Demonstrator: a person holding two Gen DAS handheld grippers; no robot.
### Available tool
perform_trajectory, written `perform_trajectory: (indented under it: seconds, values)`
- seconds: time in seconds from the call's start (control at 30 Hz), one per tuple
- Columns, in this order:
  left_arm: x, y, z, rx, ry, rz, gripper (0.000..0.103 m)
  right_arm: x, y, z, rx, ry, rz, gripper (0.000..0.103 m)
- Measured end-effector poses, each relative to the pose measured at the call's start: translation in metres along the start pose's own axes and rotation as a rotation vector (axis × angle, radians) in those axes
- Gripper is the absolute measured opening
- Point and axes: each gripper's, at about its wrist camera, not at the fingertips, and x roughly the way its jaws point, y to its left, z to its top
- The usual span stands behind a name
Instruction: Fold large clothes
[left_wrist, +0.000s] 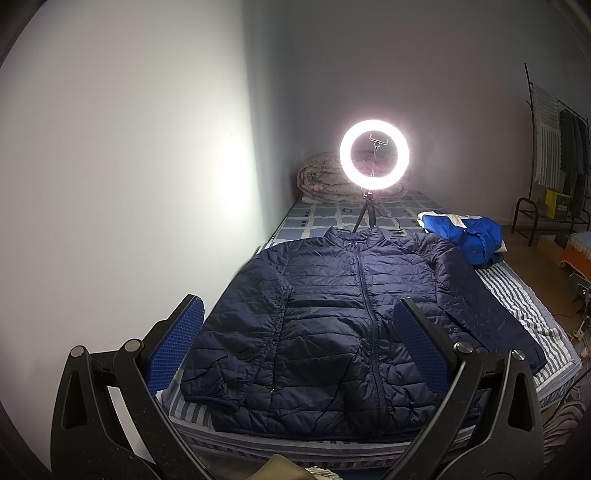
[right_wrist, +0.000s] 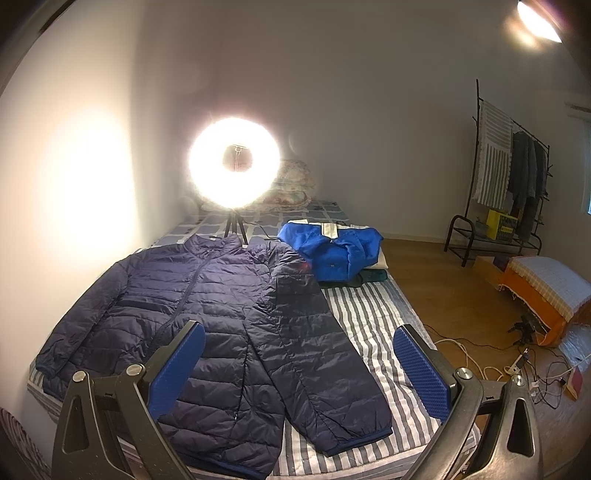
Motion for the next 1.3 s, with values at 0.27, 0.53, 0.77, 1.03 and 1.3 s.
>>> perform_trajectory:
  seconds: [0.27,0.53,0.77,1.03,1.3]
  values:
    - [0.001,0.002,0.0,0.0,0.001,0.001,0.103,0.001,0.006,0.001,-0.002,0.0,0.009,0.103]
    - [0.009,0.009,-0.005,-0.009,0.014,0.008,0.103,0.006,0.016,0.003,-0.017,0.006,0.029,0.103]
    - [0.02,0.02,-0.011,-0.019,0.034,0.034,0.103,0.021,0.033,0.009,-0.049,0.017,0.08,0.103]
    - [0.025,0.051,-0.029,-0.048,0.059,0.108,0.103,0.041,0.081,0.026,-0.121,0.011,0.162,0.101]
    - [0.013,0.089,-0.057,-0.062,0.063,0.169,0.103,0.062,0.144,0.038,-0.184,0.014,0.401,0.096]
